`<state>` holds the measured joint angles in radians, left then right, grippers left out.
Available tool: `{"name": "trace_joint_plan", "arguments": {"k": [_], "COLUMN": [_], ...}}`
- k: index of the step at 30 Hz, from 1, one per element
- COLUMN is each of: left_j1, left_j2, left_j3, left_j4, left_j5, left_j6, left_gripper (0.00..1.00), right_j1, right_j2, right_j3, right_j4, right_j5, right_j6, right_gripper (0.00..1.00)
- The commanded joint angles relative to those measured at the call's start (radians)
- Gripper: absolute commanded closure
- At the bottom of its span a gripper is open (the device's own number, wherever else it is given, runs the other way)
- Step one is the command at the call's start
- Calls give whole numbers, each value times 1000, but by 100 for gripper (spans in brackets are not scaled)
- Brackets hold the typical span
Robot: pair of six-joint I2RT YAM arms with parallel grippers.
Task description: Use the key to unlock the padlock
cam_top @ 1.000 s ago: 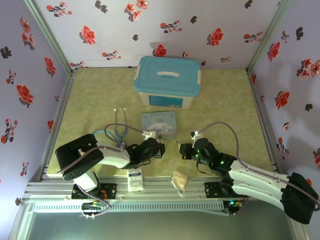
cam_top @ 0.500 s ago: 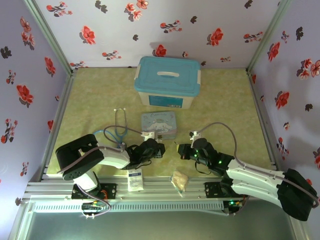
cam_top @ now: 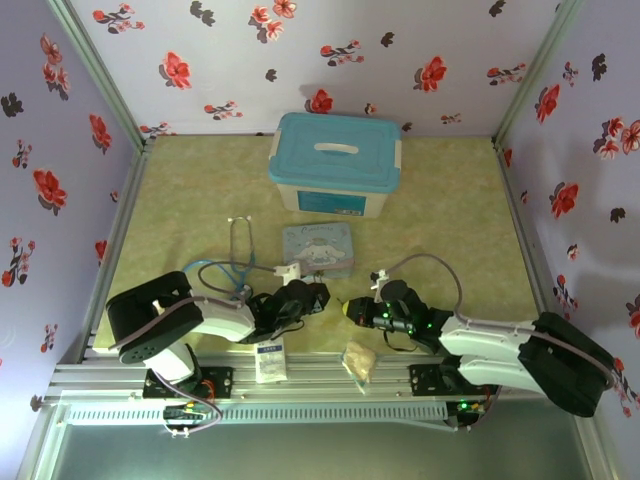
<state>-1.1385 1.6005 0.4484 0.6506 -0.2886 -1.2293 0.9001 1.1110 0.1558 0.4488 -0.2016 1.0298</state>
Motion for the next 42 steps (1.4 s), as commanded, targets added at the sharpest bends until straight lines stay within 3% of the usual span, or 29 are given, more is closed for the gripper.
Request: {"name": "trace_joint_plan", "arguments": {"k": [1,14,27,32,42], "left_j1": [-9,-16,-32,-43,-62], "left_j2": [-12,65,112,141,159], "left_j3": [-4,-23,-73,-70,-73], "left_j4": [111,241,408,458,529], "left_j5": [-67,-88,-112,-115,-125], "left_j6": [-62,-140,-170,-177,-185], "left_gripper": [100,100,100,100,100], "right_j1": [-7,-7,-24,-27,-71], "right_j2": [54,299,282,296,395], "right_j3": [13,18,-41,7,-57], "right_j4": [98,399,503,459,696], "right_j5": [-52,-114,-75,-92,-46], "right_j6": [87,181,223,213,298], "right_gripper": [100,100,100,100,100]}}
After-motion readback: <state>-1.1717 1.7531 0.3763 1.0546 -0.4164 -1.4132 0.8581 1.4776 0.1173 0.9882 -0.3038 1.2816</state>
